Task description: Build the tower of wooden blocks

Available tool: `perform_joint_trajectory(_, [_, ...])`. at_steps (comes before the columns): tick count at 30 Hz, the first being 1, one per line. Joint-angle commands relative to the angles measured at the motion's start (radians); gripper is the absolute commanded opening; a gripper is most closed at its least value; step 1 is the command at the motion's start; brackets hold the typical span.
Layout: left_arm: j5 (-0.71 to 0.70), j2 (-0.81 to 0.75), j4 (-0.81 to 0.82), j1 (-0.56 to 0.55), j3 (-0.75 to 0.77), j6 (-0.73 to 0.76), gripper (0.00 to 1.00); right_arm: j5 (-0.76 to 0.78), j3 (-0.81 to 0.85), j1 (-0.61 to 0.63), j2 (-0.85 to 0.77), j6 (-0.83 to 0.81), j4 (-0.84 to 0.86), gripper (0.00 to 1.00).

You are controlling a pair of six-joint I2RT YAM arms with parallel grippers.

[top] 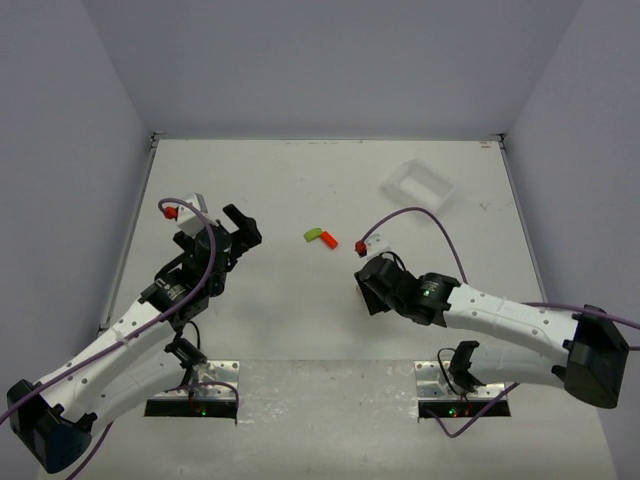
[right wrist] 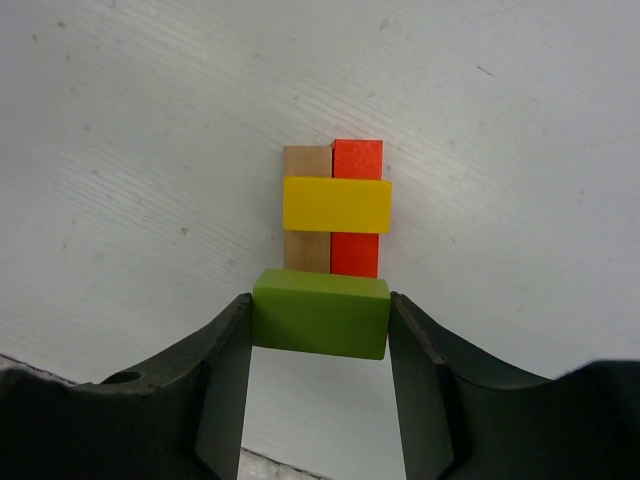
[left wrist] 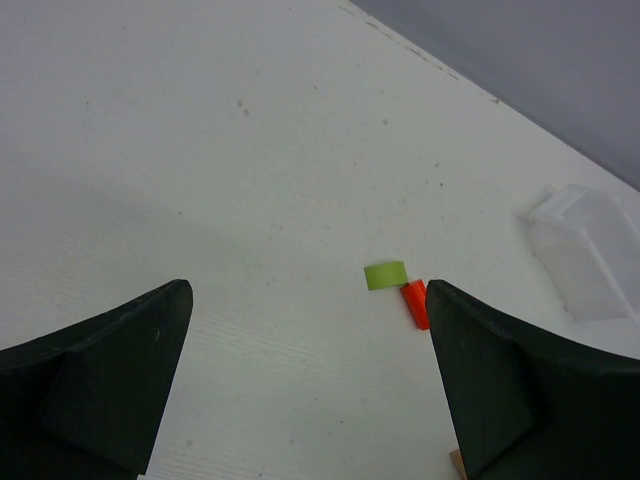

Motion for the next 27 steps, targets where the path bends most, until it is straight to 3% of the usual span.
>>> perform_joint_trajectory(1, [-0.01,-0.01,0.044,0.009,-0.002,0.018,1.0,-0.065,-0.02,-0.051,-0.015,-0.096,0.044,0.31])
perform_joint_trajectory(15, [-0.039,0.009,0.039,0.009,-0.002,0.009,1.0,-0.177,-0.033,-0.159,0.08,-0.101,0.134,0.38])
perform_joint_trajectory(27, [-0.034,0.013,0.042,0.01,-0.006,0.008,1.0,-0.189,-0.071,-0.165,0.08,-0.067,0.171,0.39])
